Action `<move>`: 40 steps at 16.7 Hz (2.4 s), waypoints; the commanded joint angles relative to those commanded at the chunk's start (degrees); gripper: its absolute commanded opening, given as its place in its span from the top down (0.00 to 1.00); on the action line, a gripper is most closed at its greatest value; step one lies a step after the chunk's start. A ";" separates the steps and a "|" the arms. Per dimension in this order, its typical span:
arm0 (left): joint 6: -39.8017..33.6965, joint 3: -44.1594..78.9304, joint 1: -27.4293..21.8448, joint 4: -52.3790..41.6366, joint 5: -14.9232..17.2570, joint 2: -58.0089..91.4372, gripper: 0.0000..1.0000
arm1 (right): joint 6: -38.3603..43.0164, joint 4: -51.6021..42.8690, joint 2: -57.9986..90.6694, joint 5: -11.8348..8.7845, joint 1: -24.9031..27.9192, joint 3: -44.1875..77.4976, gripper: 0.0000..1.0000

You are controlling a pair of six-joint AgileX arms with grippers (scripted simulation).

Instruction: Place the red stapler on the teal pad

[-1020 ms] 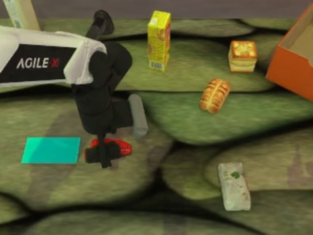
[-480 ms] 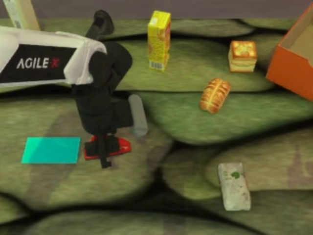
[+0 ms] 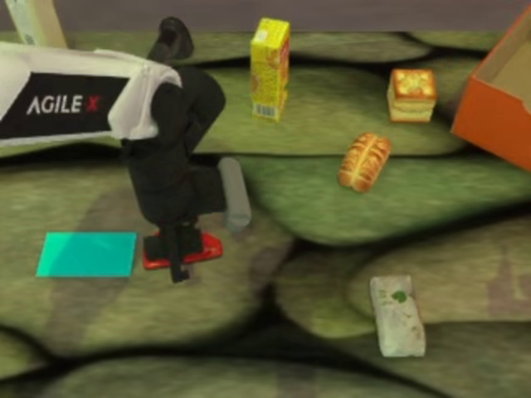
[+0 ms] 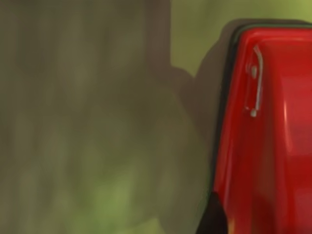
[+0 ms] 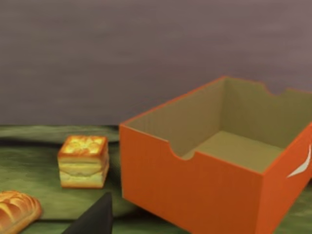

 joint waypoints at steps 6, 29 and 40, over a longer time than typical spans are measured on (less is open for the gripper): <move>-0.21 9.14 0.67 -14.08 -0.04 -3.95 1.00 | 0.00 0.00 0.00 0.00 0.00 0.00 0.00; -69.32 11.94 6.76 -28.47 -6.21 -7.22 1.00 | 0.00 0.00 0.00 0.00 0.00 0.00 0.00; -139.59 8.20 14.38 -24.20 -2.86 -10.26 1.00 | 0.00 0.00 0.00 0.00 0.00 0.00 0.00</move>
